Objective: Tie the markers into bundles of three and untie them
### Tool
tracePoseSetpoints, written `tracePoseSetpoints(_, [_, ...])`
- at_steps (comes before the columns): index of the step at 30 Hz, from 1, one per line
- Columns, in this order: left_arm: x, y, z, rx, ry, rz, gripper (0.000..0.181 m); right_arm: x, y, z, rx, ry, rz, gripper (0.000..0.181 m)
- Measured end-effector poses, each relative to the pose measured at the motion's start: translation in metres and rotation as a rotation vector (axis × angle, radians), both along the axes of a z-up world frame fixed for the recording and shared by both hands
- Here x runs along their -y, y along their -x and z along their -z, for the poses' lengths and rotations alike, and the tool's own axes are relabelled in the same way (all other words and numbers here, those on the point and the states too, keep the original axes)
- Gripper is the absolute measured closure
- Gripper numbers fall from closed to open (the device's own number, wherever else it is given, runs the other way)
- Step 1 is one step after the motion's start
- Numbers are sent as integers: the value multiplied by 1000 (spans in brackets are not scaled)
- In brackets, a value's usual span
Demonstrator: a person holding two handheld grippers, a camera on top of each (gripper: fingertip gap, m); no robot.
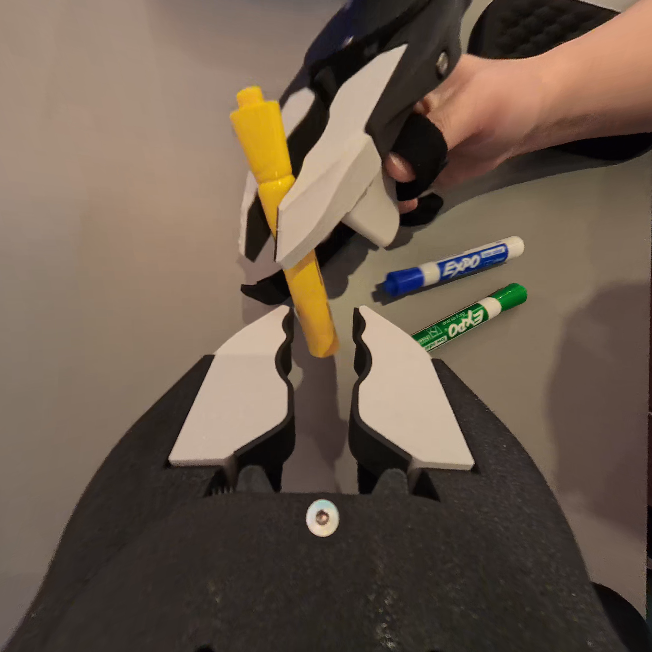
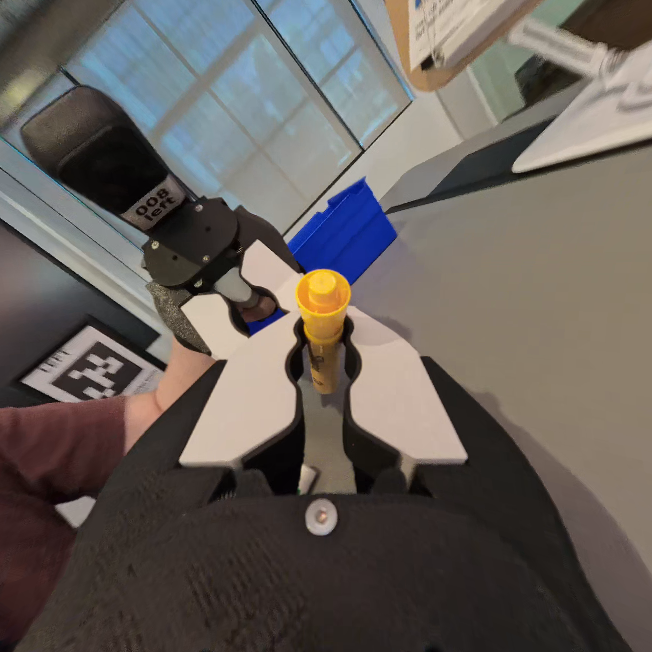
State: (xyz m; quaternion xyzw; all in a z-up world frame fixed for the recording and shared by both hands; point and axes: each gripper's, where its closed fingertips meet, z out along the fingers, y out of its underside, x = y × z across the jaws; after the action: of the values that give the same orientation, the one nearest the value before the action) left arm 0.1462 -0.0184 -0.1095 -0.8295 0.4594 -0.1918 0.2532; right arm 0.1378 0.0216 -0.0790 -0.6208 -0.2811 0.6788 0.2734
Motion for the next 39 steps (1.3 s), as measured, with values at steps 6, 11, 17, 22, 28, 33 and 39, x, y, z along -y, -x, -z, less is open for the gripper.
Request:
tracePoseSetpoints(6, [-5,17,-13,-15,-54,-39,150,-5,-8,-20,-20,-162,-23,162])
tracePoseSetpoints(11, [-6,42,-66,-5,-229,-97,150,15,-1,-16,306,-216,-264,162])
tracePoseSetpoints(17, [5,77,-146,84,-559,-263,132,31,0,34,880,-455,-433,161])
tracePoseSetpoints(22, [17,85,-156,250,-654,-361,102,42,-1,78,1078,-535,-547,161])
tracePoseSetpoints(28, [14,118,-148,298,-835,-570,94,43,11,97,1036,-592,-532,161])
tracePoseSetpoints(33, [-2,160,-137,75,-874,-800,90,36,22,84,931,-725,-471,150])
tracePoseSetpoints(39, [1,172,-166,190,-945,-926,89,29,41,25,640,-874,-292,137])
